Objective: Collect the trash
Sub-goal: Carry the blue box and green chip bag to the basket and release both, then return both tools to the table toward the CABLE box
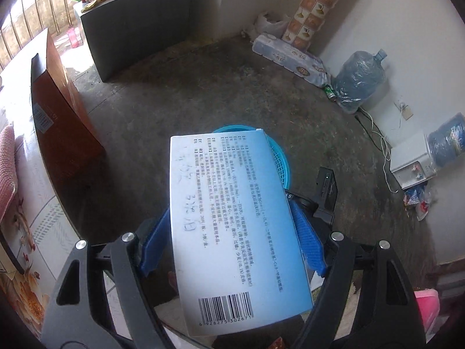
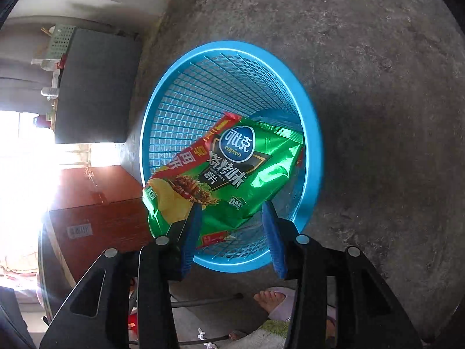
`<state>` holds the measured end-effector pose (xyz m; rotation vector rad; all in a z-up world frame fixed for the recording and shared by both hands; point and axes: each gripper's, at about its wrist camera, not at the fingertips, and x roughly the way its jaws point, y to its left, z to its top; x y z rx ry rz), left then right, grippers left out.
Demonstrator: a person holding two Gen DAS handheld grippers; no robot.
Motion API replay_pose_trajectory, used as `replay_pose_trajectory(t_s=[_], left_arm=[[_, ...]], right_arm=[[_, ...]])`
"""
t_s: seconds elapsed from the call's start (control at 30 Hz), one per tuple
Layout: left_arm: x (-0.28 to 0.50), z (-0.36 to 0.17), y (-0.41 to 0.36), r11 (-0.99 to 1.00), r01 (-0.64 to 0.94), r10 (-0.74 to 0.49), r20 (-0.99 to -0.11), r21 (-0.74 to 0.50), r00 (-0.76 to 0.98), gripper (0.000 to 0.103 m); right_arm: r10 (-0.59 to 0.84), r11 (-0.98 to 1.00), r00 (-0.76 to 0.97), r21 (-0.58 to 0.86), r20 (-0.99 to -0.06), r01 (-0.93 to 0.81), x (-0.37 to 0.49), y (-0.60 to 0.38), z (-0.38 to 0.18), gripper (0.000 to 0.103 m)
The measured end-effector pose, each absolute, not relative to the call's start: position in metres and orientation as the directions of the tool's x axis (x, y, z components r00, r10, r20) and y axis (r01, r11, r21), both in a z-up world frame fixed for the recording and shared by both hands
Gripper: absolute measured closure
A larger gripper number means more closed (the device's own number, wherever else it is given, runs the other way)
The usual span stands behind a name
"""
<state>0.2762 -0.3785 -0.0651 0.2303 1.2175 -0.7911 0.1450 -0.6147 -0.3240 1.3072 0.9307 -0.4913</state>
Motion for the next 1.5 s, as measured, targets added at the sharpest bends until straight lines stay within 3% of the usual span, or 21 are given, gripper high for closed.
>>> replay_pose_trajectory(t_s=[0.2,0.27,0.37,0.6,0.77,1.0,1.17,1.33,1.5], left_arm=[[0.301,-0.113,-0.448,0.721,0.627,-0.385,-0.923,-0.296,0.007,0.029],[0.310,-0.131,-0.468,0.734,0.591,-0.393,-0.919,-0.334,-0.032,0.020],[0.322,-0.153,-0.486,0.768,0.530,-0.397,-0.916,-0.361,-0.048,0.018],[0.314,-0.138,-0.468,0.760,0.497,-0.452,-0.890,-0.417,-0.056,0.018],[0.302,-0.085,-0.421,0.739,0.529,-0.505,-0.862,-0.417,0.027,0.018],[0.260,-0.012,-0.336,0.724,0.554,-0.592,-0.782,-0.411,0.193,0.018],[0.223,0.016,-0.256,0.732,0.542,-0.630,-0.712,-0.413,0.308,0.018],[0.191,0.030,-0.159,0.809,0.464,-0.571,-0.669,-0.361,0.475,0.018],[0.172,0.032,-0.056,0.883,0.321,-0.469,-0.645,-0.342,0.603,0.018]], right_arm=[[0.110,0.234,0.595,0.602,-0.796,0.763,0.095,-0.623,-0.300,0.059],[0.090,0.239,0.588,0.590,-0.804,0.771,0.077,-0.626,-0.295,0.058],[0.085,0.233,0.573,0.575,-0.815,0.784,0.052,-0.626,-0.293,0.058],[0.093,0.266,0.531,0.535,-0.843,0.802,0.012,-0.614,-0.294,0.058],[0.075,0.336,0.533,0.525,-0.843,0.782,0.008,-0.600,-0.276,0.058],[-0.026,0.536,0.597,0.493,-0.801,0.685,0.021,-0.573,-0.204,0.058],[-0.096,0.678,0.653,0.431,-0.752,0.595,0.029,-0.542,-0.149,0.044],[-0.122,0.790,0.713,0.367,-0.691,0.491,0.038,-0.503,-0.102,0.024],[-0.046,0.885,0.767,0.330,-0.641,0.328,0.059,-0.450,-0.064,0.020]])
